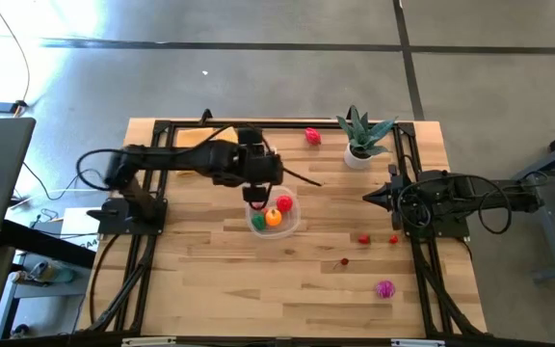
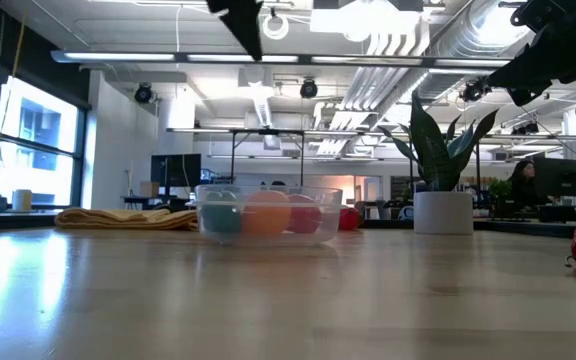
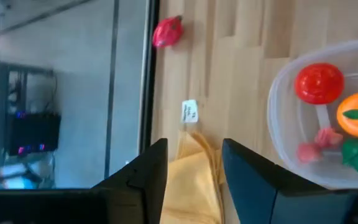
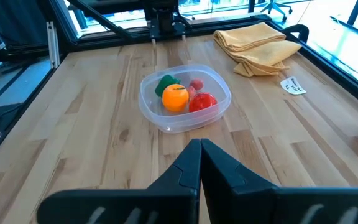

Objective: Pick and placing Produce into tupperware
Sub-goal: Put the pink dragonfruit into the transparent bin

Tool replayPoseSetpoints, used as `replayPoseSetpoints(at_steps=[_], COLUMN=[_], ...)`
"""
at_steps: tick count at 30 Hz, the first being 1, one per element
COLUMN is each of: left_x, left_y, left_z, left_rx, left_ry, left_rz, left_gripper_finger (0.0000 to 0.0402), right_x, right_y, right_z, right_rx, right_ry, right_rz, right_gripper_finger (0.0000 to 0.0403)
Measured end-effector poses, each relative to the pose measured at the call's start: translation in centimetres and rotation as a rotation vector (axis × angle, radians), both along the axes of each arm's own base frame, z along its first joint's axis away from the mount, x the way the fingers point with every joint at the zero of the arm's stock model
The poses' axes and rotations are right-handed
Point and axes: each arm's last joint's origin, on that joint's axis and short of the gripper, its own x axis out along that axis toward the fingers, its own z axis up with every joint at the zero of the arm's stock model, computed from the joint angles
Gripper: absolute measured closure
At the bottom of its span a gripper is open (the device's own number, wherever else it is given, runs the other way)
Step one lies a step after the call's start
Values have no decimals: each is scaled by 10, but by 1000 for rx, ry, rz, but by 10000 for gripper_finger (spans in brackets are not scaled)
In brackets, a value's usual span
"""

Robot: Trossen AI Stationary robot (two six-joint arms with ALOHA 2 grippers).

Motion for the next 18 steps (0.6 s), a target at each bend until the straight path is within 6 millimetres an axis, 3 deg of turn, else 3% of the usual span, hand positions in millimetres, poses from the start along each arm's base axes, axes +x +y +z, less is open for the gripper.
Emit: replayPoseSetpoints(at_steps=[5, 11, 18], left_x=[-29, -100, -173], left_y=[-4, -15, -29], left_z=[-26, -32, -72], left_rx=[-26, -59, -182], left_ry=[-167, -467, -625], left_rz=[-85, -235, -370], left_gripper_finger=[279, 282, 282], right_x=[0, 0, 0], right_y=[0, 0, 0], right_z=[0, 0, 0], right_rx=[0, 0, 0], right_ry=[-1, 0, 0], right_rz=[-1, 0, 0], right_gripper_finger=[402, 402, 402])
